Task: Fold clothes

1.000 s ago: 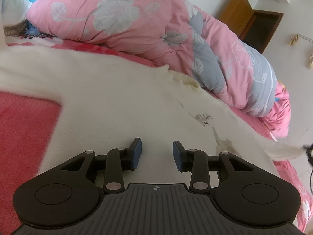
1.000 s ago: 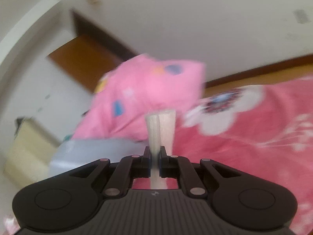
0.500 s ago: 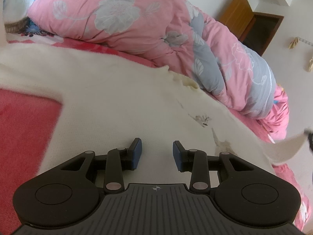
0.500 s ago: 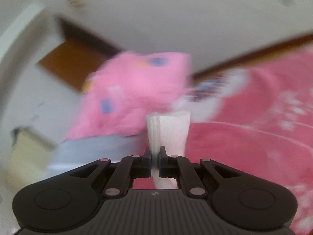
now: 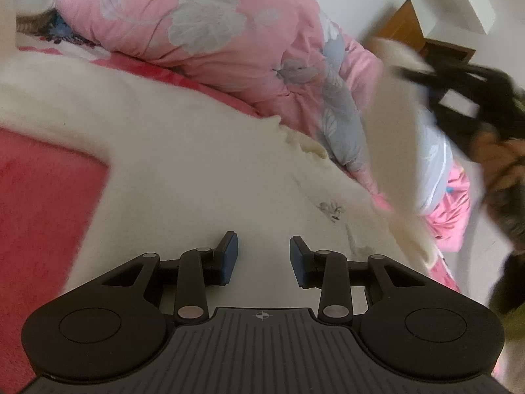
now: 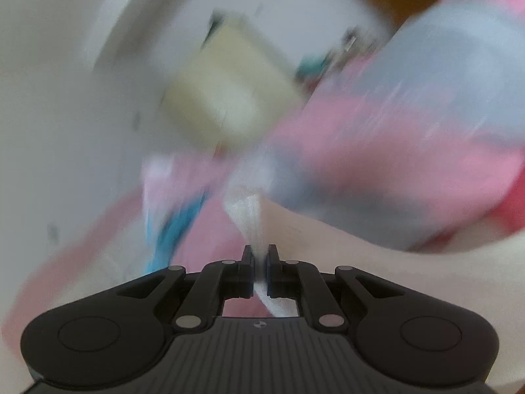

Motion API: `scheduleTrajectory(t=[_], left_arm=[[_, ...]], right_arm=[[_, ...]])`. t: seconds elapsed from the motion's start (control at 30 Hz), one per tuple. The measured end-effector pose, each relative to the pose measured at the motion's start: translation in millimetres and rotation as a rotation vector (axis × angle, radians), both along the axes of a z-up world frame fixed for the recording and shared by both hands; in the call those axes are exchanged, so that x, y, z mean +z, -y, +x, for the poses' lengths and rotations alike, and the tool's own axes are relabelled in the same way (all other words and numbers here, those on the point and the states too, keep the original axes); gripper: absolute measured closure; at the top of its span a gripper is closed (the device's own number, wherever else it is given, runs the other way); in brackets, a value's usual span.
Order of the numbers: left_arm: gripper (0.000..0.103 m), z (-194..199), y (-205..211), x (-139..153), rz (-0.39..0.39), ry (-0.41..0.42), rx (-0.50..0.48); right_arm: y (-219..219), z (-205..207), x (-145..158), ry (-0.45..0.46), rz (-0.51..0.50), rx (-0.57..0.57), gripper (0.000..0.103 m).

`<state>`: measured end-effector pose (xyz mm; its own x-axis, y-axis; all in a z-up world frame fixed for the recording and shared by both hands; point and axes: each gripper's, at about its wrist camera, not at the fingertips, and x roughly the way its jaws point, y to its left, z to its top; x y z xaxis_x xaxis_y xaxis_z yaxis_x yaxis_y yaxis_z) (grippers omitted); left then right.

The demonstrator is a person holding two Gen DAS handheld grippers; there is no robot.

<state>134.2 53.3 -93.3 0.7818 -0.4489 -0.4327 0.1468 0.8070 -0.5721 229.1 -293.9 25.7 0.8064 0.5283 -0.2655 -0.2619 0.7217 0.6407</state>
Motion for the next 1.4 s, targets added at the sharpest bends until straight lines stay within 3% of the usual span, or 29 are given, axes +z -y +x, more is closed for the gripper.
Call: scheduleTrajectory(t=[0.17,0.27,0.37,0.47,0.53,0.63,0.73,0.97,1.03,1.2,1.3,1.4], left_arm=[[0.068,0,-3,1,-0.018,-0.001,-0.003],[0.068,1,-4,1,-0.026,-0.002,-0.004],[0.068,2,-5,1,-0.034,-0.002,-0.005],[0.068,2,-6,1,-0.039,-0.003,-0.006],[0.068,3,-6,1,-0.039,-0.003,-0.005],[0.068,4,-5,2,-0.035,-0.007,-0.005],[0.068,5,-5,3,-0.031,-0.017,-0.004],[0.066,17,-6,21,-0.032,-0.112,0.008],[0.066,27,-4,28,-0.006,-0.136,0.016],[0.066,52,-1,36,0.046,-0.160,0.057],[0.066,68,2,31,0.071,-0.199,0.095],[0.066,76,9,28,0.106,-0.198,0.114]], right_arm=[[-114,20,-64,-0.149,-0.162,0.174,0.097],[-145,19,-81,-0.176,-0.246,0.228,0.097],[-176,14,-86,-0.186,-0.400,0.290,0.096],[-191,7,-91,-0.230,-0.508,0.354,0.084],[-188,1,-88,-0.242,-0.500,0.378,0.061],[-166,-13,-74,-0.199,-0.437,0.376,0.059],[-116,-35,-56,-0.168,-0.340,0.305,0.053],[56,-93,-51,-0.239,-0.090,-0.097,0.052],[104,-108,-56,-0.268,-0.059,-0.224,0.054],[152,-119,-66,-0.295,-0.239,-0.308,0.055],[142,-109,-72,-0.272,-0.429,-0.232,0.055],[125,-101,-79,-0.243,-0.501,-0.139,0.055]])
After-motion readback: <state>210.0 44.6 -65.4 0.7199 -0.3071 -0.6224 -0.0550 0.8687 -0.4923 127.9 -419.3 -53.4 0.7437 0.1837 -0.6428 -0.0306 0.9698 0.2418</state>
